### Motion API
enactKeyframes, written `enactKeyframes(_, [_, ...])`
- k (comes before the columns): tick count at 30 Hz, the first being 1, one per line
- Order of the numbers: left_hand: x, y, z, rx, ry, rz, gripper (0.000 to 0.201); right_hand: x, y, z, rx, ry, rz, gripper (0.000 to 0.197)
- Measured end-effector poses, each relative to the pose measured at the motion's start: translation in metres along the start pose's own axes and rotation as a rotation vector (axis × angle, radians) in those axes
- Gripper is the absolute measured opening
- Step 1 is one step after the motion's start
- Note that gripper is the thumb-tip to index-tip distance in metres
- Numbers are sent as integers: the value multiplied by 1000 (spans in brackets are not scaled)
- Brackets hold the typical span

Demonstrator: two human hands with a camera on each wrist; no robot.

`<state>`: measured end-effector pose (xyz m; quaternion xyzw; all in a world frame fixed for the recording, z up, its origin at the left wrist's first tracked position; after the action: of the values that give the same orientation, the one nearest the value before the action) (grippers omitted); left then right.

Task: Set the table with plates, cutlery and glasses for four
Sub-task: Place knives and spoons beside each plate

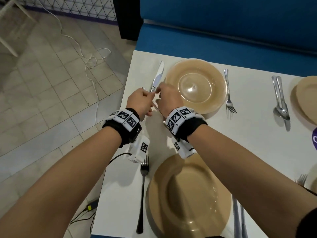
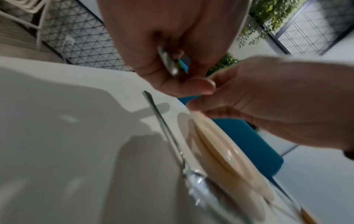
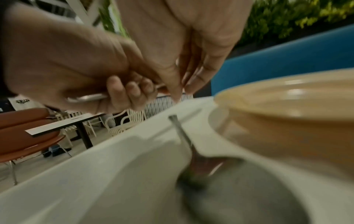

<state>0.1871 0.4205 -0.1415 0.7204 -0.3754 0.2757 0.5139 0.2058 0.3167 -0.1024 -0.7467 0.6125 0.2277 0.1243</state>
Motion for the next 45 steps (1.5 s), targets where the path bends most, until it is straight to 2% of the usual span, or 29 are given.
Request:
enactKeyframes(2, [7, -1, 0, -7, 55, 5, 26, -17, -5, -22, 97, 15, -157, 33])
enactKeyframes(4, [16, 0, 2, -30, 103, 32, 27, -28, -9, -27, 36, 150, -289, 31])
enactKeyframes(7, [26, 3, 8, -78, 157, 64, 23, -29, -10, -29, -95, 360, -394, 26])
enactKeyframes(9, [27, 8, 16, -177, 332, 31, 16, -28, -11, -37, -134, 459, -442, 27])
enactKeyframes(11, [20, 9, 21, -242, 563, -77, 29, -23, -14, -49, -135, 512, -449, 27])
enactKeyframes(13, [5, -1, 17, -155, 633, -191, 51, -11, -22, -66, -105, 523, -383, 27])
enactKeyframes(14, [-3, -7, 13, -82, 556, -234, 56, -5, -26, -76, -77, 516, -338, 27])
enactKeyframes(16, [-15, -15, 8, 15, 158, -270, 49, 8, -34, -92, -21, 478, -219, 27])
enactKeyframes(17, [-19, -15, 9, 30, -70, -264, 49, 14, -37, -99, 13, 429, -149, 26])
enactKeyframes(18, [-19, -16, 12, 51, -249, -229, 58, 20, -39, -105, 45, 353, -76, 25])
enactKeyframes(20, [-18, -17, 16, 103, -390, -157, 73, 26, -40, -107, 96, 187, 28, 24])
enactKeyframes(24, [-6, -24, 16, 160, -433, -89, 63, 32, -41, -83, 86, -190, 169, 21])
enactKeyframes(26, [-2, -33, 6, 186, -439, -84, 53, 36, -42, -61, 32, -283, 242, 21])
enactKeyframes(30, [16, -53, -14, 208, -472, 23, 43, 35, -44, -13, -94, -227, 283, 19])
enactKeyframes(34, [14, -70, -24, 145, -339, -1, 48, 31, -53, 22, -135, -123, 274, 16])
enactKeyframes(37, [7, -72, -26, 92, -284, -21, 53, 26, -61, 32, -132, -59, 262, 18])
enactKeyframes(42, [3, -74, -24, 27, -321, 10, 58, 21, -70, 37, -120, 50, 227, 26])
enactKeyframes(45, [3, -76, -19, -2, -276, 5, 53, 14, -70, 37, -87, 141, 159, 19])
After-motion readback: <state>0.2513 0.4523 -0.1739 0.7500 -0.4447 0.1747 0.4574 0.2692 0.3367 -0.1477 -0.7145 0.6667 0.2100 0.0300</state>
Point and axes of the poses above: each hand's wrist, its own y-axis away from the middle knuckle, its own z-axis out of the palm, x = y × z, the point moved 9 cm from there along -y, towards the middle knuckle, and after that the axes turned 5 degrees about -z, right-handed, at the moved point
